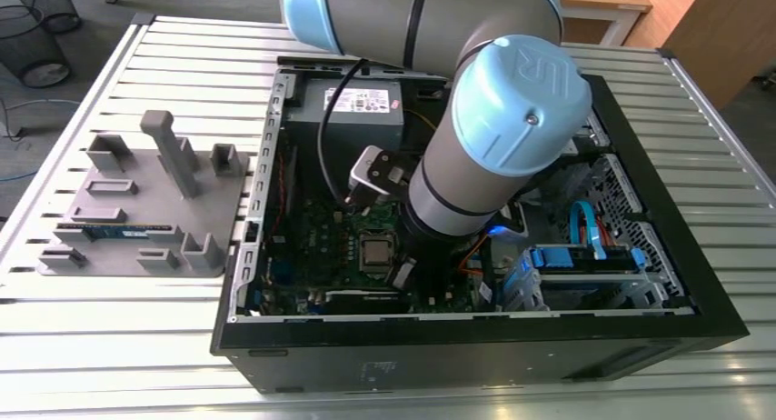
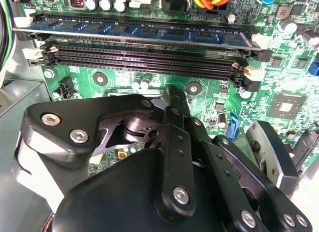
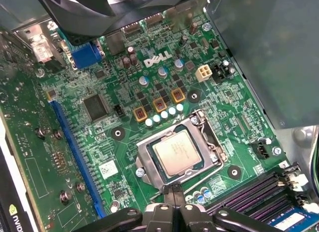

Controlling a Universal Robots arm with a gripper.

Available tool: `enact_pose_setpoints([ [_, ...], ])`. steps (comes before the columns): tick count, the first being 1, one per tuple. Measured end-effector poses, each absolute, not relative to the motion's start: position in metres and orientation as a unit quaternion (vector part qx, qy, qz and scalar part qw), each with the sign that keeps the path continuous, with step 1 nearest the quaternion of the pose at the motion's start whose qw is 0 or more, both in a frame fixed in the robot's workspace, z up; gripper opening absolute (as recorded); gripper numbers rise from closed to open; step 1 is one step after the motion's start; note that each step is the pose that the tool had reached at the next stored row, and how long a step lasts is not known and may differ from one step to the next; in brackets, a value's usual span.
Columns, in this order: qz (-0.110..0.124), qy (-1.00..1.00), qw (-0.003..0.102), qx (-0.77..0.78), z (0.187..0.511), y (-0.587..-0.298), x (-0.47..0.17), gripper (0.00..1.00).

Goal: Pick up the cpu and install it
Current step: 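Install the first cpu locking lever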

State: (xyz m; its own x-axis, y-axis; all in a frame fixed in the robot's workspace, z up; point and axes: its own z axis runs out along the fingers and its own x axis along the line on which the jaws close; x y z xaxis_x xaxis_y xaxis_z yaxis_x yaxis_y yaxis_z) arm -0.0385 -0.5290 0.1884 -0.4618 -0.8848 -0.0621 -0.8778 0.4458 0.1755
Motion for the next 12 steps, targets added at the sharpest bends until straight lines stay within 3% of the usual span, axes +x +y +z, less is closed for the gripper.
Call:
enact_pose_setpoints([
  [12, -0.082, -0.851, 0.025, 0.518, 0.1889, -0.5299, -0.0386, 0.11],
])
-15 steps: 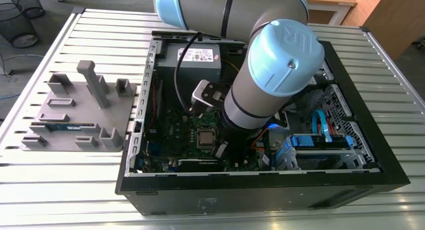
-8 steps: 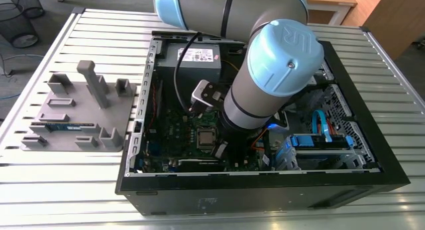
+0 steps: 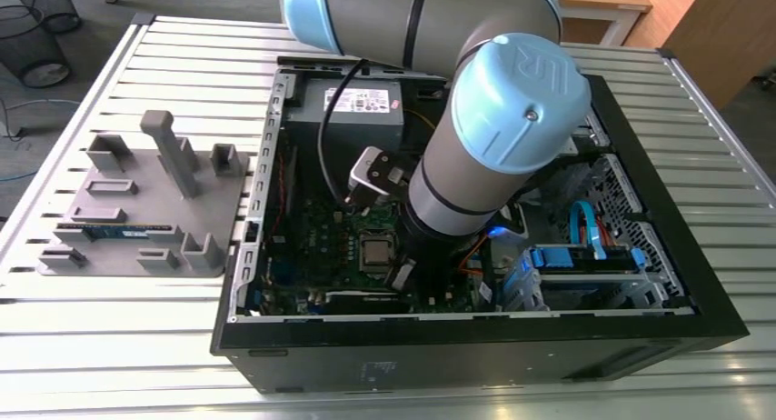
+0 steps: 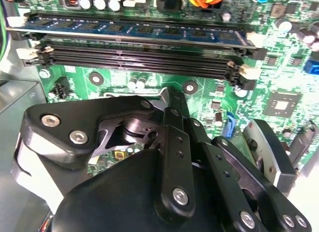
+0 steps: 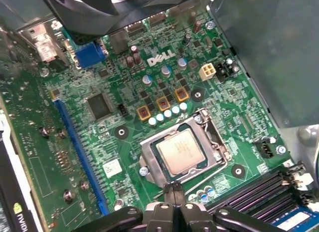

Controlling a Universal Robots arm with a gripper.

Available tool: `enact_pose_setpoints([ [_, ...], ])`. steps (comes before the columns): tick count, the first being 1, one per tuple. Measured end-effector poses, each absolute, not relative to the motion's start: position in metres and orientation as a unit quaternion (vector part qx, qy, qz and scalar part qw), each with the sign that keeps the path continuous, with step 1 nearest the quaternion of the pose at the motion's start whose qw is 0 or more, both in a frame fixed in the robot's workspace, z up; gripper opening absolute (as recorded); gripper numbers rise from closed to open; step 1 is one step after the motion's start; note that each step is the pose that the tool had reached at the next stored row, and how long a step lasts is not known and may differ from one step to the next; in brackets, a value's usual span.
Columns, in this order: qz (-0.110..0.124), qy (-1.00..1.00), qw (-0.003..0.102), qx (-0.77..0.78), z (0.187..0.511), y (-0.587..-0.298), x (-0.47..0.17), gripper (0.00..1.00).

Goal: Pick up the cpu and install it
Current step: 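Install the first cpu locking lever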

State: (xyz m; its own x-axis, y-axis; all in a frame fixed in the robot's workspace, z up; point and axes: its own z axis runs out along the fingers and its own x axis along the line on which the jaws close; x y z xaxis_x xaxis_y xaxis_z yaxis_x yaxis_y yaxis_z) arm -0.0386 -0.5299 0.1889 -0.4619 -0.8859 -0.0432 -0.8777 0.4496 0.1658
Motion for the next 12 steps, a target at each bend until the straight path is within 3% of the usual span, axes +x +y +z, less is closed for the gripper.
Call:
enact_pose_setpoints([
  [12, -0.080, -0.851, 0.026, 0.518, 0.1867, -0.5304, -0.0386, 0.11],
])
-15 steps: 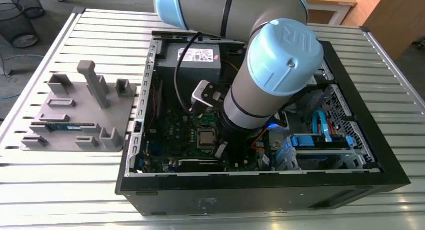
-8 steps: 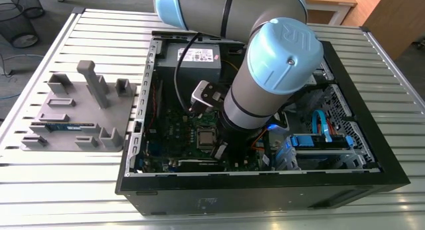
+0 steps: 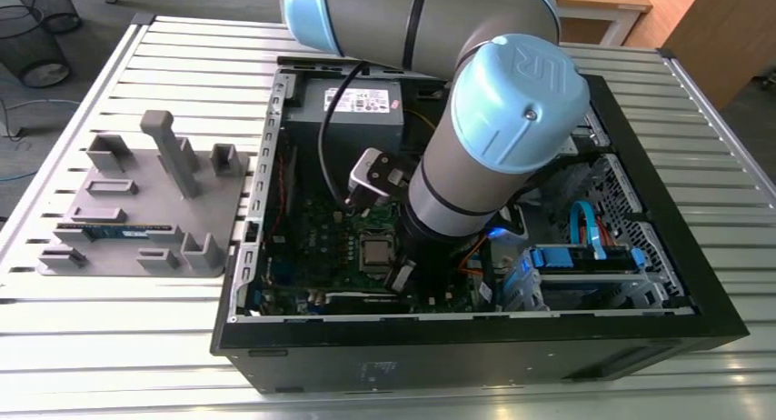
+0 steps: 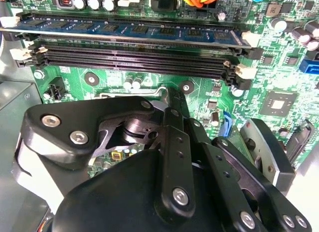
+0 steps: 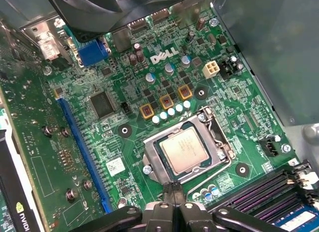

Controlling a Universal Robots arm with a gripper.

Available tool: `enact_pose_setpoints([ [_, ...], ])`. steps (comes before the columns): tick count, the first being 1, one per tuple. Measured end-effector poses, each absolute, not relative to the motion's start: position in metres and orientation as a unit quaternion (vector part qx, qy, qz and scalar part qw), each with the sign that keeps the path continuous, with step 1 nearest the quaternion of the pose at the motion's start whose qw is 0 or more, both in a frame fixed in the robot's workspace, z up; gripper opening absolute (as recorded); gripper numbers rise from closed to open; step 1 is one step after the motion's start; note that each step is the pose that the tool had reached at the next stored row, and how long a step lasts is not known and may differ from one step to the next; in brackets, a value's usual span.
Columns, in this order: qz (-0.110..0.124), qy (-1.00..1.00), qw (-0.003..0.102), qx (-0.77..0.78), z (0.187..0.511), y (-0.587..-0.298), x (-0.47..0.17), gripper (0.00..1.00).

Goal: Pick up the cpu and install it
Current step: 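Install the first cpu locking lever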

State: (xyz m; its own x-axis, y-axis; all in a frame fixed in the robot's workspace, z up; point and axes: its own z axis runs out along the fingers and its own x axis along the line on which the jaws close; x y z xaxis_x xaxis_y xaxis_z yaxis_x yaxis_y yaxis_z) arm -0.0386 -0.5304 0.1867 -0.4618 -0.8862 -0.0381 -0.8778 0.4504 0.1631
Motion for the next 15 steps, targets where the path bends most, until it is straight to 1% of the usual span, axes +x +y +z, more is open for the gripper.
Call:
enact_pose_setpoints([
  [8, -0.080, -0.851, 0.026, 0.518, 0.188, -0.531, -0.039, 0.11],
  [15, -0.080, -0.851, 0.026, 0.518, 0.200, -0.531, -0.039, 0.11],
])
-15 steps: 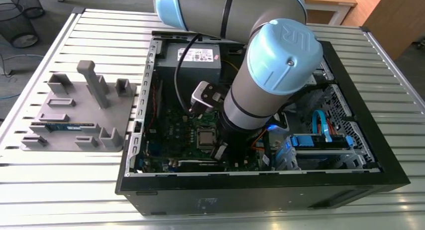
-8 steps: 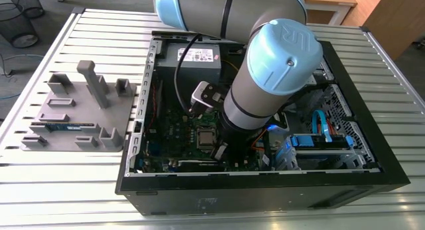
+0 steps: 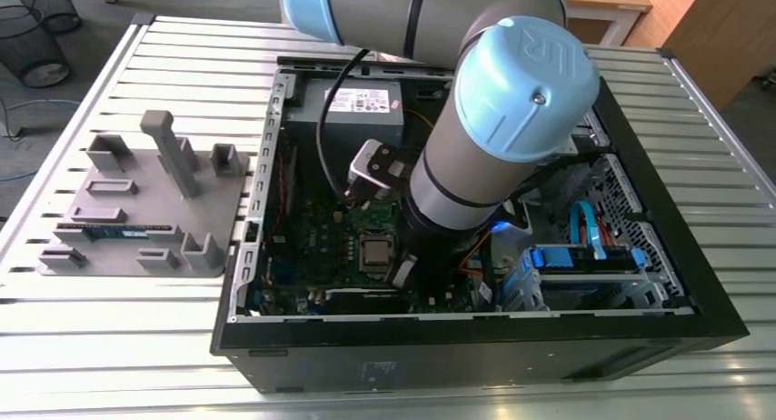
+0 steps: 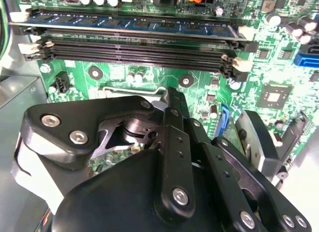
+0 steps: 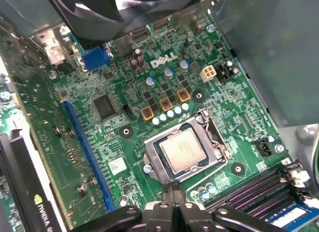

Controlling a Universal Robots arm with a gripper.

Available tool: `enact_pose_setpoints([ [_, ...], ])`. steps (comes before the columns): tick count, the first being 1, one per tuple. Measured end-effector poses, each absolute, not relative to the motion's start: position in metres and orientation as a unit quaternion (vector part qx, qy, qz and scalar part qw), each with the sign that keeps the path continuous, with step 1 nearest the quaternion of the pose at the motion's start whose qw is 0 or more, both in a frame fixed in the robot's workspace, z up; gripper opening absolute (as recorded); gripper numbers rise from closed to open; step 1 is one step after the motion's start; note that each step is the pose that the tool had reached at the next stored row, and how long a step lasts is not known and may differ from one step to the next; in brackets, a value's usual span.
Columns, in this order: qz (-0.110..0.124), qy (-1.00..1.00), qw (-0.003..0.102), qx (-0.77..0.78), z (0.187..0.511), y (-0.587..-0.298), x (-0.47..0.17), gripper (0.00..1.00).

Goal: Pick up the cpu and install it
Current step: 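Install the first cpu locking lever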

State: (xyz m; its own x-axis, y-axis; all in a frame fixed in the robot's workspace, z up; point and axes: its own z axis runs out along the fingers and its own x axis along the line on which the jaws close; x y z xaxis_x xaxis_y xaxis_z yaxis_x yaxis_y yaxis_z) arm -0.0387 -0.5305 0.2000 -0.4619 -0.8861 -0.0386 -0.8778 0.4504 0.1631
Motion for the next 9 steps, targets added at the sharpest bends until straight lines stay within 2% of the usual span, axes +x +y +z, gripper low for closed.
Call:
enact_pose_setpoints([
  [9, -0.080, -0.851, 0.026, 0.518, 0.2038, -0.5264, -0.0395, 0.11],
])
